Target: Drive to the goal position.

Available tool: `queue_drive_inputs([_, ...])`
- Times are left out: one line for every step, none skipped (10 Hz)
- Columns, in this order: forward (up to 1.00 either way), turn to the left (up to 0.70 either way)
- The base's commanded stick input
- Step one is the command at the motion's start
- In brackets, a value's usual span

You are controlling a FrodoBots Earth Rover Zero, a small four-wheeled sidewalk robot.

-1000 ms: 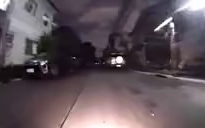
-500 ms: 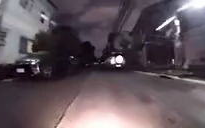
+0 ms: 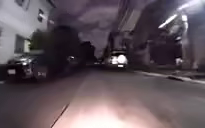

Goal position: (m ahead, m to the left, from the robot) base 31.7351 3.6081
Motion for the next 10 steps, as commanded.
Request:
queue_drive_inputs([1.0, 0.22])
queue_drive_inputs([1.0, 0.27])
queue_drive_inputs([1.0, 0.05])
queue_drive_inputs([1.0, 0.0])
queue_drive_inputs([1.0, 0.0])
queue_drive_inputs([1.0, 0.0])
queue_drive_inputs([1.0, 0.0])
queue_drive_inputs([1.0, 0.0])
queue_drive_inputs([0.63, 0.0])
queue_drive_inputs([0.0, 0.0])
